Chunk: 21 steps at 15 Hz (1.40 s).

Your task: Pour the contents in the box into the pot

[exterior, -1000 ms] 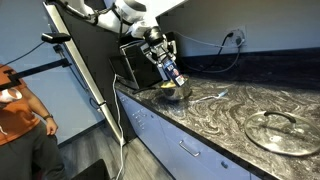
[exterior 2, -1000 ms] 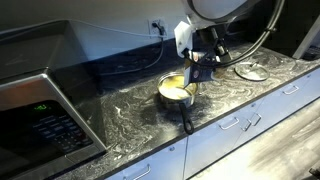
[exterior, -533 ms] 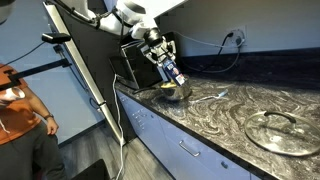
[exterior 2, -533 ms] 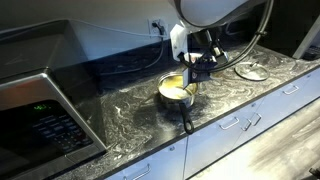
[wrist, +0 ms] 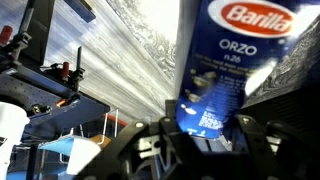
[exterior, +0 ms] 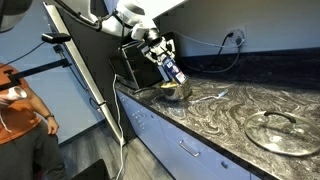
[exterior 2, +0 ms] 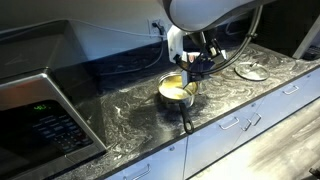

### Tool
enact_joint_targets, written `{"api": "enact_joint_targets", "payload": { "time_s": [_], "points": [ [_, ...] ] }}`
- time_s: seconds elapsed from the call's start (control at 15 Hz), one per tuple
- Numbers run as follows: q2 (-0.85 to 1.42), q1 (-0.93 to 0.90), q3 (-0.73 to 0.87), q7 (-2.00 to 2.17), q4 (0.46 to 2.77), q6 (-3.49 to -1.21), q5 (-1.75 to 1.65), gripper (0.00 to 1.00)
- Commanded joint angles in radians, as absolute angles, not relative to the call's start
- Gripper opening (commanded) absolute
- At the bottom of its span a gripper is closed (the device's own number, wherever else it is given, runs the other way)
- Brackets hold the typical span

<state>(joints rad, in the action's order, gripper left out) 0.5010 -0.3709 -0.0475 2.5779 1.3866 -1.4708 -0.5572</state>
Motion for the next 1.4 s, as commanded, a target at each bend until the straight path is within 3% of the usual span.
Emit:
{"api": "enact_joint_targets", "payload": {
  "time_s": [0.0, 1.33],
  "points": [
    [0.533, -0.393, -0.038, 2.593, 1.318, -1.408, -0.585, 0.20],
    [0.628, -0.444, -0.038, 2.572, 1.192, -1.279, -0.653, 0.20]
  ]
}}
